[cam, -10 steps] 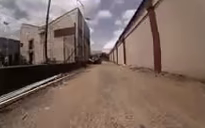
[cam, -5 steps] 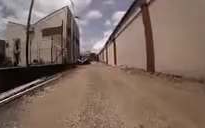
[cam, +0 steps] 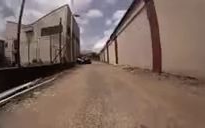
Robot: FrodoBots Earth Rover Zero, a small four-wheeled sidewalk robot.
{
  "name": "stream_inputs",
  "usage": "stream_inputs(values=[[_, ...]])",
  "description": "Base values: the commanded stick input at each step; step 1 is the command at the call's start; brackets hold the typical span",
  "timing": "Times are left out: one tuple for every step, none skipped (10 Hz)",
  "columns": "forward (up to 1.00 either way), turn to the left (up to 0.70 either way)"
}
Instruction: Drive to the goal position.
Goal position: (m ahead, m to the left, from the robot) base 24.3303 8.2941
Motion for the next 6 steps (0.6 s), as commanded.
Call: stream_inputs(values=[[0.85,0.0],[0.85,0.0],[0.85,0.0],[0.85,0.0],[0.85,0.0],[0.85,0.0]])
